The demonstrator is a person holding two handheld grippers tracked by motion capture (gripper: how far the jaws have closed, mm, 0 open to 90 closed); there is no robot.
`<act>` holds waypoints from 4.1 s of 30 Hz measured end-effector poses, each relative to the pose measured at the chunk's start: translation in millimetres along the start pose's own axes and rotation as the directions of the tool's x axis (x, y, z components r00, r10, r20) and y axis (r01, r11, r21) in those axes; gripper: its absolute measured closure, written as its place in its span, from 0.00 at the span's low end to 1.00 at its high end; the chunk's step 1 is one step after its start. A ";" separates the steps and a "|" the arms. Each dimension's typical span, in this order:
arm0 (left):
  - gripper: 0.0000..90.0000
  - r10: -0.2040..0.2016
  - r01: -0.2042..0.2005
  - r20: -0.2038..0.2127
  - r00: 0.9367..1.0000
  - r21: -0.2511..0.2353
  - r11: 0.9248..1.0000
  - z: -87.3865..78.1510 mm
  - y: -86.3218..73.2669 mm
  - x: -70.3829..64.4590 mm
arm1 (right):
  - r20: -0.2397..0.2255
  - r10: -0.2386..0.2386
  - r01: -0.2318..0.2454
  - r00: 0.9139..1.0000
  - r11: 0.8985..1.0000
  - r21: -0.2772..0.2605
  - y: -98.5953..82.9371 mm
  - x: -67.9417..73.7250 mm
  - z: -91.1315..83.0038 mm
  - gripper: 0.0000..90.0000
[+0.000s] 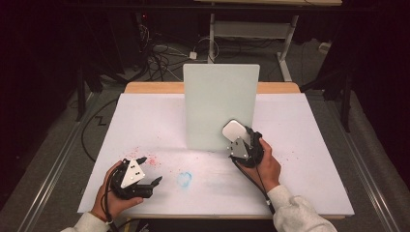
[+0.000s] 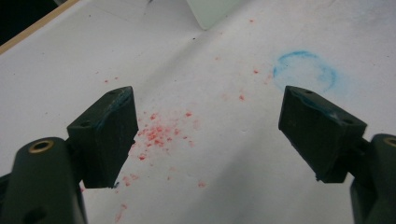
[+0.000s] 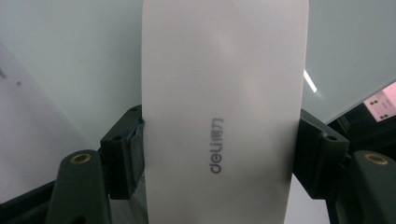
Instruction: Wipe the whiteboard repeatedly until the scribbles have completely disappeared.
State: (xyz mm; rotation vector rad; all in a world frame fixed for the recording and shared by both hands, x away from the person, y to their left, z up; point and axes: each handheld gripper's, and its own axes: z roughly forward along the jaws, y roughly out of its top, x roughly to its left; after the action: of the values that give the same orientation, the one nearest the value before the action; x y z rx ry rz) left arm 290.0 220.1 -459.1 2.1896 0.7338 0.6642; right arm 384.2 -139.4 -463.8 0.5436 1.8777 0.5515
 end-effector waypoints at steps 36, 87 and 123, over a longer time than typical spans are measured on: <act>0.21 -0.003 0.003 0.003 1.000 0.000 1.000 0.4 -0.1 -0.1 | 0.068 0.133 -0.132 0.989 0.991 -0.017 -15.0 -35.7 -5.9 0.34; 0.21 0.000 0.000 0.002 1.000 0.004 1.000 0.0 -0.6 -0.4 | -0.036 -0.037 0.037 0.999 0.999 -0.001 -12.4 6.1 -0.8 0.34; 0.21 0.005 -0.005 0.006 1.000 0.013 1.000 1.8 0.0 -1.4 | -0.070 -0.123 0.120 0.990 0.992 -0.047 -2.9 21.8 2.2 0.34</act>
State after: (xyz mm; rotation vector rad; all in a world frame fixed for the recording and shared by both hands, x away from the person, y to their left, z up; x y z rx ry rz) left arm 290.2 218.3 -460.5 2.2048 0.7322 0.6567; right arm 378.5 -128.3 -482.1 0.3835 1.9487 0.5354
